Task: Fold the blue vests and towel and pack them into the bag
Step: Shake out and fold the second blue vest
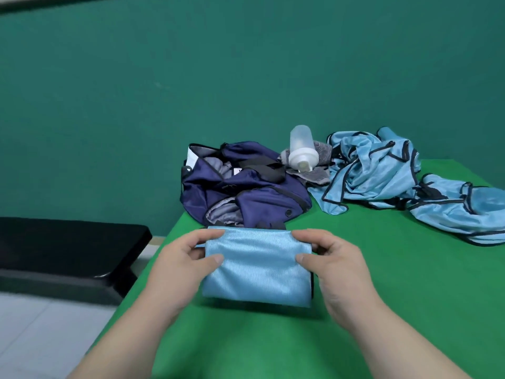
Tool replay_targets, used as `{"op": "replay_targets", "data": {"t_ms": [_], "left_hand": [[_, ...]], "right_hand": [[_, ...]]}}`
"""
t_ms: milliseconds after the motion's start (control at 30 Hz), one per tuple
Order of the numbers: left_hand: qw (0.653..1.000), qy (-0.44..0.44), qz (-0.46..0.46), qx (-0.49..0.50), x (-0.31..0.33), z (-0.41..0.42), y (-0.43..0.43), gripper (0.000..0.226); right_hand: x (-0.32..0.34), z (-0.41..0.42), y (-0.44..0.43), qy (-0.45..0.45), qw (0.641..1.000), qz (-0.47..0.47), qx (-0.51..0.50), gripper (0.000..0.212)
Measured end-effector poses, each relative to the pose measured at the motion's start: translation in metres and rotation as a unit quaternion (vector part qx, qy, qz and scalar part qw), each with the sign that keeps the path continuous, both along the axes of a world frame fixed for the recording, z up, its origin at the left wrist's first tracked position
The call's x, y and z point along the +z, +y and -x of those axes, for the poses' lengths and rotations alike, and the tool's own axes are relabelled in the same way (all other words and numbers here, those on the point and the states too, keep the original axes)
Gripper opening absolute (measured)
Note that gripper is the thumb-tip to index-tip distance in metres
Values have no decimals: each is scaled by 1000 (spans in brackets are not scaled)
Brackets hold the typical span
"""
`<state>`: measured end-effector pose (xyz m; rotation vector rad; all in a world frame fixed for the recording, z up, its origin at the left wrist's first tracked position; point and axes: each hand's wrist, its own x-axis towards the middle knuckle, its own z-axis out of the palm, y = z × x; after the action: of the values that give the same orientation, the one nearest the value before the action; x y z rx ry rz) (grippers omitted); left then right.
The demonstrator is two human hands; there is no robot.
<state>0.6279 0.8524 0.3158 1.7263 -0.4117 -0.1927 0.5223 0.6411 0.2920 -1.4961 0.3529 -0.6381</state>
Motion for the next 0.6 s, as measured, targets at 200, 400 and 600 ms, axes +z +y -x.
{"op": "replay_targets", "data": {"t_ms": [200, 400, 600], "left_hand": [[996, -8, -78, 34, 10, -67, 11, 40], [967, -64, -244, 27, -18, -102, 5, 39], [966, -86, -239, 53, -19, -110, 8, 46]], "right_hand": [[6, -65, 18, 18, 998, 56, -4, 42], [-17, -97, 27, 148, 954, 261, 16, 49], [-23, -95, 28, 135, 949, 285, 11, 49]]}}
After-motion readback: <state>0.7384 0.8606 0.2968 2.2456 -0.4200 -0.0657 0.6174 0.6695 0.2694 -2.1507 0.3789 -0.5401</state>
